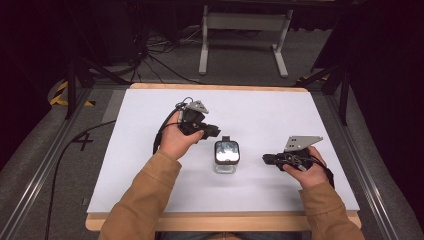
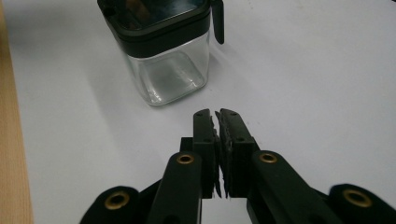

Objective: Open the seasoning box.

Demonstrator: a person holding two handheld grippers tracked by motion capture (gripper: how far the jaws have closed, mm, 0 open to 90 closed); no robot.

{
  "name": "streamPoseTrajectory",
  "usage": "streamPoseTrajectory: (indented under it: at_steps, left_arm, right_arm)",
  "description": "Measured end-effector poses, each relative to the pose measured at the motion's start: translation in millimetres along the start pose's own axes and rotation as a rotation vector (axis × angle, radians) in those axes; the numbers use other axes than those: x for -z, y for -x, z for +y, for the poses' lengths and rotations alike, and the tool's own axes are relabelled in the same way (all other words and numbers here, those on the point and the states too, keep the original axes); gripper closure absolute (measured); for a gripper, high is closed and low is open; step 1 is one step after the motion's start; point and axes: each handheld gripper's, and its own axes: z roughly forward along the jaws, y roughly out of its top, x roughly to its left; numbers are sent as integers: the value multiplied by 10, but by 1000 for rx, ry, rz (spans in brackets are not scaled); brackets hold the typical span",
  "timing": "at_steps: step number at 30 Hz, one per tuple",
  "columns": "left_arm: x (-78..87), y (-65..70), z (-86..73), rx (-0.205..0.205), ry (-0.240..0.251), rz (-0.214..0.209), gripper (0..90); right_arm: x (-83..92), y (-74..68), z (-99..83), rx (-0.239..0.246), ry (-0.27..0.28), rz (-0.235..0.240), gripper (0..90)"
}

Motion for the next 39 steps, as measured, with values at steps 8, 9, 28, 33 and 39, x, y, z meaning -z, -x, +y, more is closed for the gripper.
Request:
streamPoseTrajectory:
  at_steps: [8, 9, 28, 33, 39]
  left_arm:
    - [-267, -69, 56, 24, -8, -66, 858]
    - [-286, -68, 55, 23, -9, -61, 861]
    - [-378, -75, 48, 20, -58, -42, 899]
    - [-375, -92, 51, 18, -64, -50, 899]
    - [-388, -106, 60, 31, -63, -49, 899]
  right_arm:
    - [-42, -48, 24, 20, 7, 27, 846]
    - [-47, -52, 25, 19, 4, 30, 843]
    - [-117, -134, 57, 41, 0, 62, 830]
    - [-131, -144, 63, 47, -1, 66, 831]
    - [-144, -186, 93, 57, 0, 72, 839]
